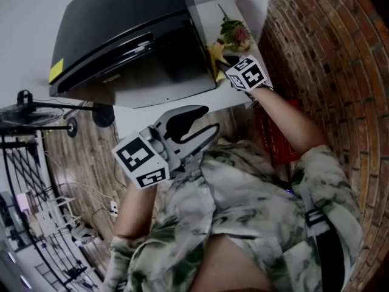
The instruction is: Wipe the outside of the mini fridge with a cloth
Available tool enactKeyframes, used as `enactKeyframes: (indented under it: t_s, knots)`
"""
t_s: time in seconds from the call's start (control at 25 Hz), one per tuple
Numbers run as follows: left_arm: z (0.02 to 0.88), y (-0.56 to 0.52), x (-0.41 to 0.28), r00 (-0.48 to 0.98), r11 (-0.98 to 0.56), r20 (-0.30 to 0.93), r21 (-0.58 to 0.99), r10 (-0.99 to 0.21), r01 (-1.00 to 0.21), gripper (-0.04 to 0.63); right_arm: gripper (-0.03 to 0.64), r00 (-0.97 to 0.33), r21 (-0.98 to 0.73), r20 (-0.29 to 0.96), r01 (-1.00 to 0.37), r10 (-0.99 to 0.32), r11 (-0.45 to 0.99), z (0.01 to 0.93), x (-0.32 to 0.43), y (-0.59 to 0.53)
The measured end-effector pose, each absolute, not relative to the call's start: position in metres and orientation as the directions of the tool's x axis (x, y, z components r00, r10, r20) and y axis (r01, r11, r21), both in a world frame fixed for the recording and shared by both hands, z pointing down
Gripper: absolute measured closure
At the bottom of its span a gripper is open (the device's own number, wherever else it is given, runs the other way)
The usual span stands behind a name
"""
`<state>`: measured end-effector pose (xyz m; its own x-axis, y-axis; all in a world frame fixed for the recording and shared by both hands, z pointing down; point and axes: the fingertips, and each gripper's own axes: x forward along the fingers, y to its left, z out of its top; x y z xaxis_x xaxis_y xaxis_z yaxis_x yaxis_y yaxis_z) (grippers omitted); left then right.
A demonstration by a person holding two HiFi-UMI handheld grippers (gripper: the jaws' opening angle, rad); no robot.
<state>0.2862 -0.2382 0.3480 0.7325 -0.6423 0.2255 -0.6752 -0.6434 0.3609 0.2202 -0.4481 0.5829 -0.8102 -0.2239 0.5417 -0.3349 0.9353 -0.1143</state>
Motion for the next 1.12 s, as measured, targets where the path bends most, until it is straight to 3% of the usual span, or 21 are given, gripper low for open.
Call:
enactKeyframes:
  t_s: [0.48, 1.12]
  knots:
    - [0.355, -0.234, 0.252, 0.715, -0.633, 0.238, 0.340, -0.658, -0.695, 0.432, 0.529, -0.715, -0.046, 0.658, -0.351, -0.236, 0.935, 0.631, 0.219, -0.453]
    - [0.361, -0.194, 0.167, 0.854, -0.792, 0.152, 0.321, -0.498, -0.519, 0.432, 0.529, -0.663, 0.028, 0.470, -0.649, -0.583, 0.760, 0.473, 0.255, -0.434]
